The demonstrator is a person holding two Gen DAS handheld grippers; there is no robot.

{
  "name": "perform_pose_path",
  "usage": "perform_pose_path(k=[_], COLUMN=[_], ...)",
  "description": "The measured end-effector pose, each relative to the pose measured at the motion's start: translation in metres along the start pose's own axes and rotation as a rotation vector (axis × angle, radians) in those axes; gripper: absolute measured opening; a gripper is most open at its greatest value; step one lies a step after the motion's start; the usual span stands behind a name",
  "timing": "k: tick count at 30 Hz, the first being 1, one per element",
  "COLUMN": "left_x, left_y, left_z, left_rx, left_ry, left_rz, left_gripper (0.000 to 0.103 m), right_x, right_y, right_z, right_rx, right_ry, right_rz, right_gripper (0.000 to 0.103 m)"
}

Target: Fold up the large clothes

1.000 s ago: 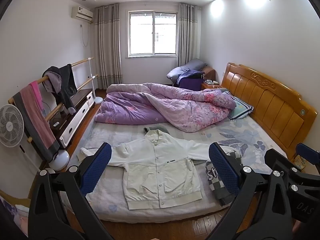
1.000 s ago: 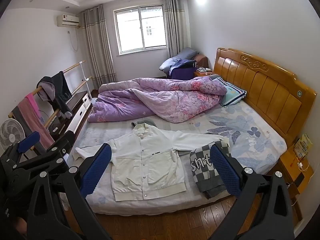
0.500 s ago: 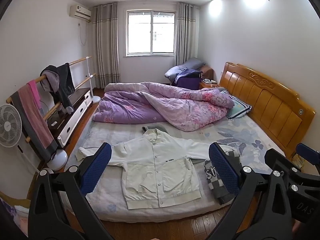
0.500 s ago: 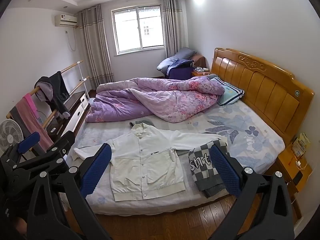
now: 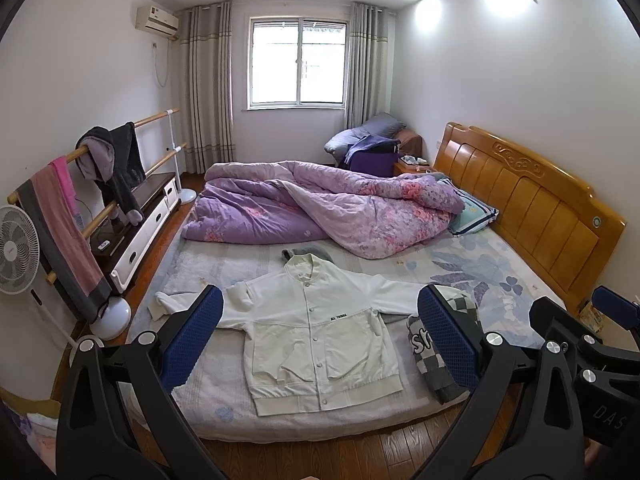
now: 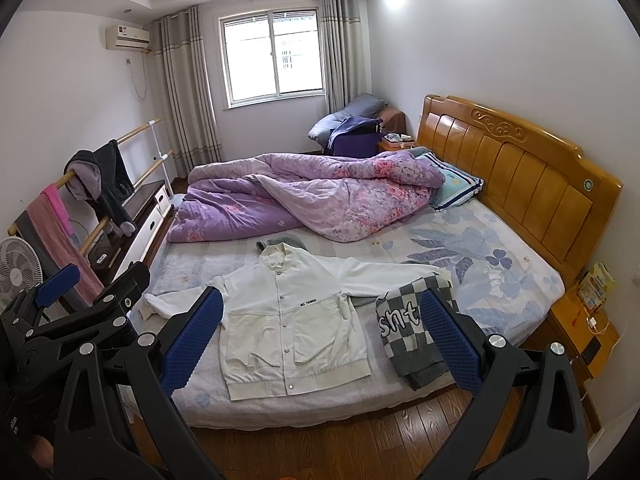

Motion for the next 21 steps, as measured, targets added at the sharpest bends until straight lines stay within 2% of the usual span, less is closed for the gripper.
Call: perform_pose_path(k=[9,21], left_x=[-0.001,-0.003], left_y=[0.003,0.007], left_z=[-0.005,-0.041], left_rx=[0.009,0.013], left_ry=[0.001,-0.017], left_rz=[0.000,-0.007], left_gripper=[0.098,0.098], right_x=[0.001,-0.001], right_y=[-0.001,0.009], right_z=[-0.009,-0.062], right_rx=[0.014,0.024], right_ry=[0.004,-0.019], right_rz=[0.004,-0.004], right_gripper=[0.095,0.095])
Point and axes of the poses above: each gripper's, at about its wrist camera, not at the fingertips, and y roughly the way its jaws point, z to its right, x to its underside, the point moved 2 cm from there along y, roughly the way its jaws point, and after that the axes turned 4 degrees about -y, right-handed, at the moved point
